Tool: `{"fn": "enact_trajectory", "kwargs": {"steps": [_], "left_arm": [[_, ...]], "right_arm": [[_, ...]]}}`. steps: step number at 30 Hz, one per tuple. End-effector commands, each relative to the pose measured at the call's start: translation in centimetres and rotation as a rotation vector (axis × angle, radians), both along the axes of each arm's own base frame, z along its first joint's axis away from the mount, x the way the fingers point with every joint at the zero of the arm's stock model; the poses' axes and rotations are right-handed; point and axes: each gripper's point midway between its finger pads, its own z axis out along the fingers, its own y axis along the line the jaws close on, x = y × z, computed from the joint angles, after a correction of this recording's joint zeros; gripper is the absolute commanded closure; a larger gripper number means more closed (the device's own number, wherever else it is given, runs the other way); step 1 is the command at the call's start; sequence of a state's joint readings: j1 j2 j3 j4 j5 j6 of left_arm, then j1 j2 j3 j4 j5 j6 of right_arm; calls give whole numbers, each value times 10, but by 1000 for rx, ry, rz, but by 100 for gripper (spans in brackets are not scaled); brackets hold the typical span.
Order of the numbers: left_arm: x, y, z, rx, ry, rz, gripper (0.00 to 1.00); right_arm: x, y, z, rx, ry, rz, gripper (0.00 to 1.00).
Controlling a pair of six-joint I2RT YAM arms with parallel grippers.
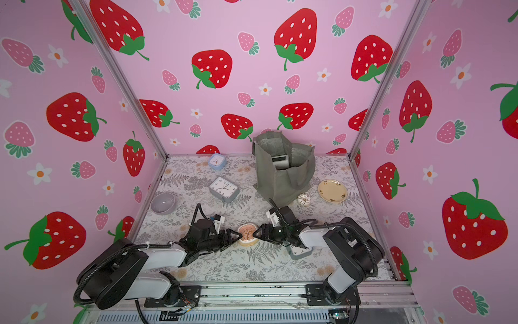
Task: Put the alarm clock into the canvas bag
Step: Pick up the alarm from the center of the board.
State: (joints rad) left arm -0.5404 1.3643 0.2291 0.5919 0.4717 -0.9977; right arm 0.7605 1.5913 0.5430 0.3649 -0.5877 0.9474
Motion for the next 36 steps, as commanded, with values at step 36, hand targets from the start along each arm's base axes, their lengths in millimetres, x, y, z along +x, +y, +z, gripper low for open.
{"fn": "enact_trajectory", "kwargs": {"steps": [36], "left_arm": [[1, -3, -42, -6, 111, -8, 51]], "right_arm": [[-2, 16, 14, 209, 49, 4, 44]]}}
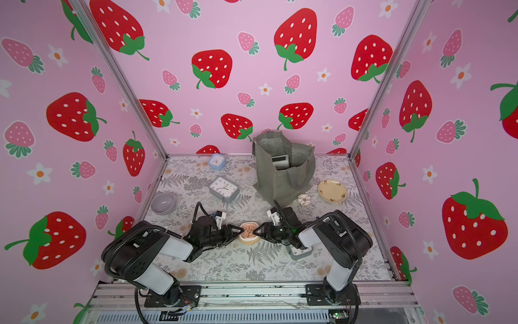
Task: Put the alarm clock into the canvas bag
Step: Pick up the alarm from the center of the board.
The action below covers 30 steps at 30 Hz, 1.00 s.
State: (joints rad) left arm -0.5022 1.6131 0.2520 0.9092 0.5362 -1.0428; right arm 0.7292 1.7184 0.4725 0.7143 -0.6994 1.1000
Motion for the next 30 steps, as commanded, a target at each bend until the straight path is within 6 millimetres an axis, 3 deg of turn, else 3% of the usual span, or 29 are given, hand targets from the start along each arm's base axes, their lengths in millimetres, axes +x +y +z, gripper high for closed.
{"fn": "enact_trajectory", "kwargs": {"steps": [1, 14, 30], "left_arm": [[-24, 8, -37, 87, 138, -21, 51], [-23, 7, -37, 86, 139, -31, 52], [-22, 8, -38, 84, 147, -28, 51]], "right_arm": [[-6, 7, 16, 52, -25, 25, 44], [-4, 11, 42, 140, -87, 34, 48], [-4, 10, 55, 167, -120, 32, 48]]}}
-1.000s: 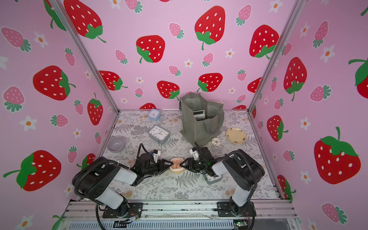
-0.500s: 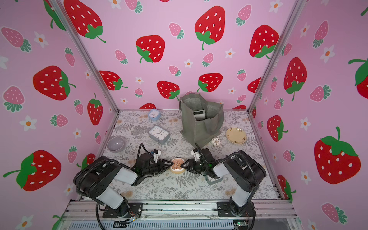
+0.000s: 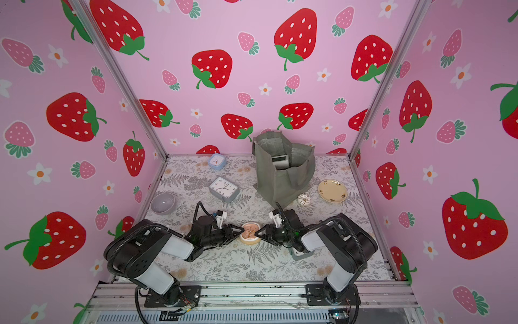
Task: Put the alarm clock into the canvas bag
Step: Pick up the alarm from the center of the board.
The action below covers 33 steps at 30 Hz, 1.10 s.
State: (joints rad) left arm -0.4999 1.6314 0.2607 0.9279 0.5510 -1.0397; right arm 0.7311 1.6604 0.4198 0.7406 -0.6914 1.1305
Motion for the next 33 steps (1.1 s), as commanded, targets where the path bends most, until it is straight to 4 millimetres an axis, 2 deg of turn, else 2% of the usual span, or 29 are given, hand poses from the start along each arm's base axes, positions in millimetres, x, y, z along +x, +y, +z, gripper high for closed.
{"fn": "enact_trajectory", "kwargs": {"steps": [1, 13, 26, 33], "left_arm": [[-24, 10, -40, 95, 153, -17, 51], [-22, 13, -40, 97, 154, -8, 51], [-21, 12, -41, 93, 158, -12, 51], [-21, 13, -41, 93, 158, -12, 51]], "right_arm": [[3, 17, 48, 149, -123, 49, 48], [3, 21, 51, 168, -124, 60, 44], [5, 32, 49, 186, -106, 73, 44], [10, 33, 48, 180, -106, 46, 45]]}}
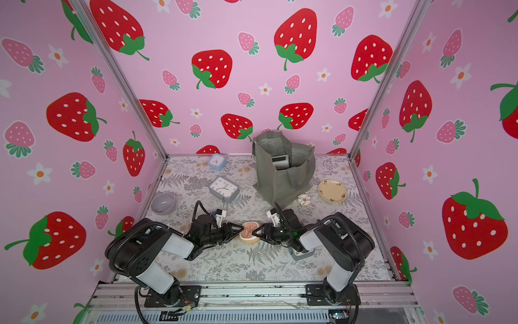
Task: Put the alarm clock into the canvas bag
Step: Pick up the alarm from the center of the board.
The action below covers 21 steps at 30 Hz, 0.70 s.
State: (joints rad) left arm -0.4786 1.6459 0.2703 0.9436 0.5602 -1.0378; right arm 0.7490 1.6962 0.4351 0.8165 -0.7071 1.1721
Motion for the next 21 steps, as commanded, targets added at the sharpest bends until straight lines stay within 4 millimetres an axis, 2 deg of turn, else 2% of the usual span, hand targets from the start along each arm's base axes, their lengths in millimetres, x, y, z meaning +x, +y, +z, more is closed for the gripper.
{"fn": "enact_trajectory", "kwargs": {"steps": [1, 10, 14, 17, 21], "left_arm": [[-28, 10, -43, 100, 166, -26, 51], [-29, 11, -42, 93, 170, -27, 52], [-29, 13, -41, 92, 167, -25, 51], [-28, 13, -40, 87, 169, -24, 51], [-26, 15, -34, 72, 160, -19, 51]], "right_arm": [[11, 22, 41, 138, -106, 25, 45], [15, 27, 27, 107, -58, 6, 45], [15, 31, 26, 102, -54, 15, 48], [15, 32, 24, 98, -54, 16, 57], [16, 30, 27, 85, -81, 11, 61]]}}
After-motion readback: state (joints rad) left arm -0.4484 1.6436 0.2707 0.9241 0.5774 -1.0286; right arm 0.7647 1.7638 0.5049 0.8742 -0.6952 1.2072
